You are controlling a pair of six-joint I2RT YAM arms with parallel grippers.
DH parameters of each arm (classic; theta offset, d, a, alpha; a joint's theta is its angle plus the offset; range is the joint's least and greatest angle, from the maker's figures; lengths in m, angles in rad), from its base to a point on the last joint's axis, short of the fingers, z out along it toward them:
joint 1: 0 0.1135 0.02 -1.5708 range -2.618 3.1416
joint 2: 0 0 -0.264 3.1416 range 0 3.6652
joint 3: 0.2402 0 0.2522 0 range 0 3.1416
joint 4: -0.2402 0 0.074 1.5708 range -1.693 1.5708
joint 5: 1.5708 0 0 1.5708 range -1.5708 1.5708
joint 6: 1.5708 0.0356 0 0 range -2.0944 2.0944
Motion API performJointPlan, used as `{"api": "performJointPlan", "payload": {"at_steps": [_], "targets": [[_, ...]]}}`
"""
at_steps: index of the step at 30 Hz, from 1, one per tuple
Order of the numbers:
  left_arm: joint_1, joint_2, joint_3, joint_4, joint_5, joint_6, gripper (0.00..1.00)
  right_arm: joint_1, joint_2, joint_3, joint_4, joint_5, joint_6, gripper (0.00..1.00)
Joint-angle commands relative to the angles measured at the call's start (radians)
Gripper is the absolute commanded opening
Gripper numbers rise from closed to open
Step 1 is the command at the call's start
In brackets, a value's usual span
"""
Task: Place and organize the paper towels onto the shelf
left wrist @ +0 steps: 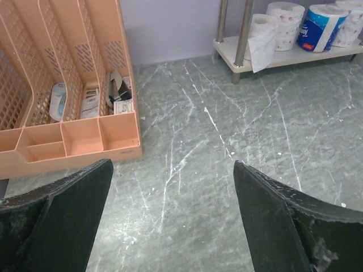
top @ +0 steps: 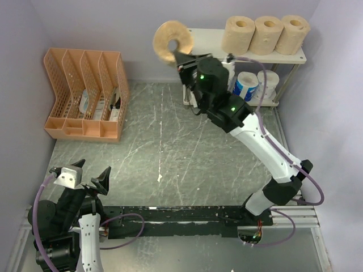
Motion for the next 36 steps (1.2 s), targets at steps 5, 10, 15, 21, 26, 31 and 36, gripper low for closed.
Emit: {"api": "performJointPlan", "payload": {"at_steps": [5,10,15,21,26,31,36], "targets": [[-0.001,-0.011,0.009,0.012,0.025,0.013,0.99,-0.107,0.070,0.152,-0.053,0.251,0.036,0.00],[-0.001,-0.011,0.011,0.010,0.021,0.011,0.99,-0.214,0.181,0.319,-0.190,0.193,0.163,0.00],[-0.001,-0.011,0.010,0.012,0.007,0.005,0.99,-0.264,0.335,0.526,-0.209,0.186,0.134,0.00],[-0.001,-0.010,0.007,0.015,-0.001,-0.001,0.99,-0.321,0.389,0.562,-0.166,0.158,0.148,0.00],[-0.001,-0.010,0.008,0.015,-0.004,-0.003,0.99,-0.353,0.410,0.530,-0.202,0.126,0.203,0.00],[-0.001,-0.011,0.007,0.013,-0.003,-0.001,0.99,-0.366,0.401,0.456,-0.190,0.087,0.245,0.00],[0.000,-0.011,0.008,0.016,-0.004,-0.002,0.99,-0.412,0.426,0.470,-0.182,0.072,0.234,0.00]]}}
